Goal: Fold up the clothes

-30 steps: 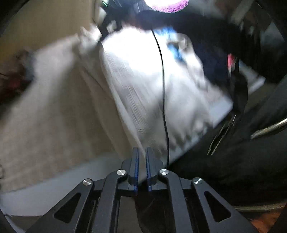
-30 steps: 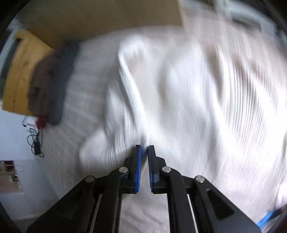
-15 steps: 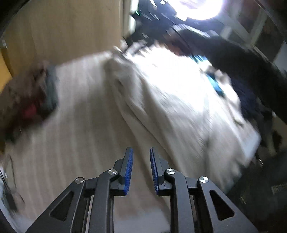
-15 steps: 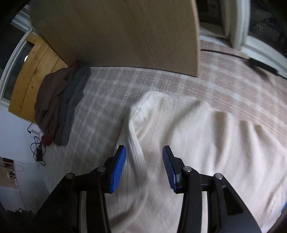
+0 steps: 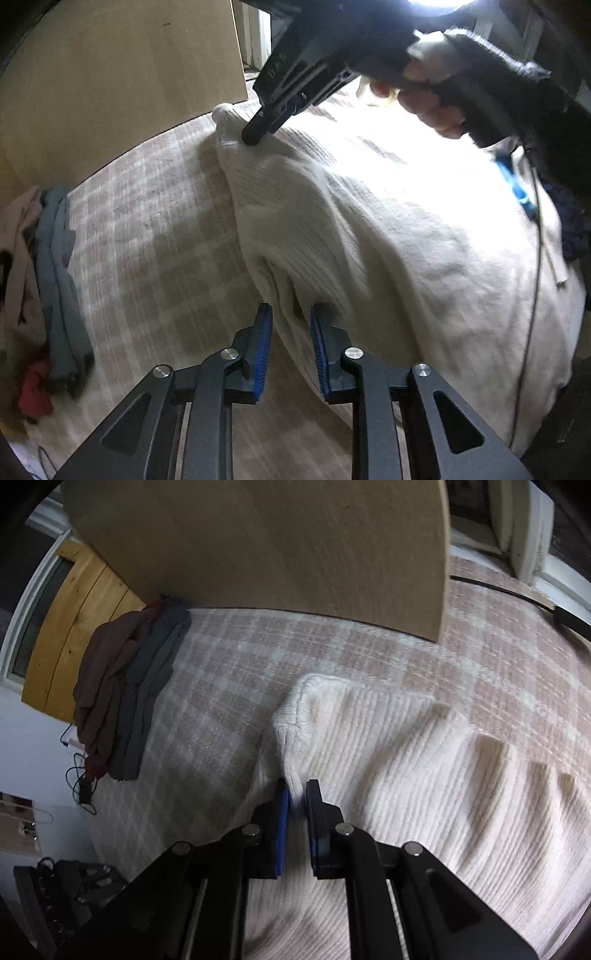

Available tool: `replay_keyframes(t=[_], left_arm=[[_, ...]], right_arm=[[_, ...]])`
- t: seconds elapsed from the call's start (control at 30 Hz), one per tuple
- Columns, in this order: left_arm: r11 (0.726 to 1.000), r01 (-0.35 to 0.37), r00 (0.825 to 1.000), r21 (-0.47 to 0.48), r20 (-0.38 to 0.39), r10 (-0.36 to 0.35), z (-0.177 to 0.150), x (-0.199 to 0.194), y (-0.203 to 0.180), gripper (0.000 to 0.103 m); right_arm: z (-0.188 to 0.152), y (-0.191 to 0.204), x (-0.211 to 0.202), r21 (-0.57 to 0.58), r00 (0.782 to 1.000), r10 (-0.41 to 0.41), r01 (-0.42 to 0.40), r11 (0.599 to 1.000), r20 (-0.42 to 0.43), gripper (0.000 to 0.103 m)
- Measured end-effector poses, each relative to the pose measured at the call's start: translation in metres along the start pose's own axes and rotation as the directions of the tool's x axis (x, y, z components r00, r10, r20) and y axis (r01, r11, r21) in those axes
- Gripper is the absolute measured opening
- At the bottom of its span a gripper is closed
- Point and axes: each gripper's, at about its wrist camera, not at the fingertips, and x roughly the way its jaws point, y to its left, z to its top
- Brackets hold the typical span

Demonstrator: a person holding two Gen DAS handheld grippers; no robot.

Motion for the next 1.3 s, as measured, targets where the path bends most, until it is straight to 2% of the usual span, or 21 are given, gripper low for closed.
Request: replay_keyframes(t=[0.13, 0.33, 0.43, 0.47, 0.5, 0.63, 0.67, 0.73, 0.8, 0.83, 0.87, 0.9, 0.93, 1.0, 1.03, 1.13, 1.23, 1.3], left_arm=[[1.0, -0.002, 0.999, 0.025, -0.037, 0.003, 0.0, 0.011, 0.002, 0.022], [0.999, 0.043, 0.998, 0.021, -0.048, -0.042, -0.004, 0.011, 0.008, 0.022], [0.998, 0.039, 0.998, 0.045, -0.053, -0.037, 0.001, 0.02, 0.003, 0.022], [0.998, 0.051, 0.998, 0.039, -0.046, -0.049, 0.002, 0.019, 0.002, 0.015], [0.998, 0.061, 0.997, 0.024, -0.038, -0.06, 0.003, 0.018, 0.004, 0.008], [0.991, 0.082, 0.996, -0.107, 0.035, -0.079, -0.005, 0.002, 0.03, 0.007], [0.987, 0.083, 0.996, -0.139, 0.051, -0.077, -0.009, -0.001, 0.037, 0.007], [0.978, 0.076, 0.997, -0.196, 0.029, -0.072, -0.015, 0.009, 0.047, 0.007], [0.975, 0.061, 0.998, -0.212, 0.019, -0.058, -0.018, 0.012, 0.048, 0.008], [0.976, 0.052, 0.999, -0.211, 0.017, -0.05, -0.019, 0.013, 0.046, 0.013], [0.978, 0.037, 0.999, -0.206, 0.015, -0.034, -0.019, 0.012, 0.045, 0.025], [0.98, 0.006, 1.0, -0.198, 0.015, -0.003, -0.019, 0.009, 0.043, 0.031], [0.98, -0.028, 0.999, -0.195, 0.016, 0.031, -0.021, 0.002, 0.042, 0.033], [0.978, -0.069, 0.997, -0.197, 0.018, 0.074, -0.029, -0.013, 0.042, 0.031], [0.977, -0.059, 0.998, -0.204, 0.019, 0.064, -0.036, -0.022, 0.042, 0.031], [0.97, 0.066, 0.998, -0.233, 0.03, -0.061, -0.068, -0.051, 0.032, 0.031], [0.954, 0.182, 0.983, -0.238, 0.019, -0.183, -0.101, -0.068, 0.001, 0.032], [0.942, 0.238, 0.97, -0.237, 0.002, -0.245, -0.098, -0.069, -0.012, 0.032]], right_arm=[[0.004, -0.002, 0.008, 0.011, 1.0, 0.026, -0.026, 1.0, -0.013, 0.01], [0.007, -0.004, 0.018, 0.017, 0.998, 0.053, -0.052, 0.998, -0.028, 0.01], [0.009, -0.003, 0.019, 0.012, 0.998, 0.055, -0.054, 0.998, -0.028, 0.01], [0.009, -0.004, 0.018, 0.0, 0.999, 0.05, -0.05, 0.999, -0.021, 0.01], [0.009, -0.005, 0.016, -0.013, 0.999, 0.047, -0.047, 0.999, -0.01, 0.007], [0.003, -0.011, -0.009, -0.036, 0.99, 0.112, -0.109, 0.993, 0.088, 0.004], [0.003, -0.013, -0.009, -0.031, 0.989, 0.098, -0.095, 0.995, 0.107, 0.004], [0.003, -0.018, -0.002, -0.031, 0.995, 0.019, -0.016, 0.999, 0.1, 0.004], [0.0, -0.017, 0.008, -0.048, 0.997, -0.014, 0.018, 0.999, 0.078, 0.005], [-0.001, -0.015, 0.007, -0.051, 0.996, -0.021, 0.026, 0.998, 0.085, 0.005], [-0.001, -0.014, 0.005, -0.043, 0.997, -0.034, 0.038, 0.998, 0.075, 0.006], [-0.001, -0.014, 0.003, -0.036, 0.997, -0.047, 0.05, 0.998, 0.065, 0.011], [-0.002, -0.012, -0.002, -0.036, 0.996, -0.06, 0.063, 0.997, 0.064, 0.014], [-0.011, -0.003, -0.021, -0.066, 0.993, -0.084, 0.09, 0.994, 0.088, 0.015], [-0.018, 0.003, -0.031, -0.089, 0.991, -0.093, 0.101, 0.991, 0.092, 0.016], [-0.051, 0.027, -0.051, -0.175, 0.995, -0.065, 0.077, 0.982, 0.079, 0.024], [-0.097, 0.058, -0.056, -0.251, 0.999, -0.032, 0.039, 0.967, 0.031, 0.025], [-0.124, 0.072, -0.056, -0.269, 1.0, -0.01, 0.009, 0.963, 0.001, 0.025]])
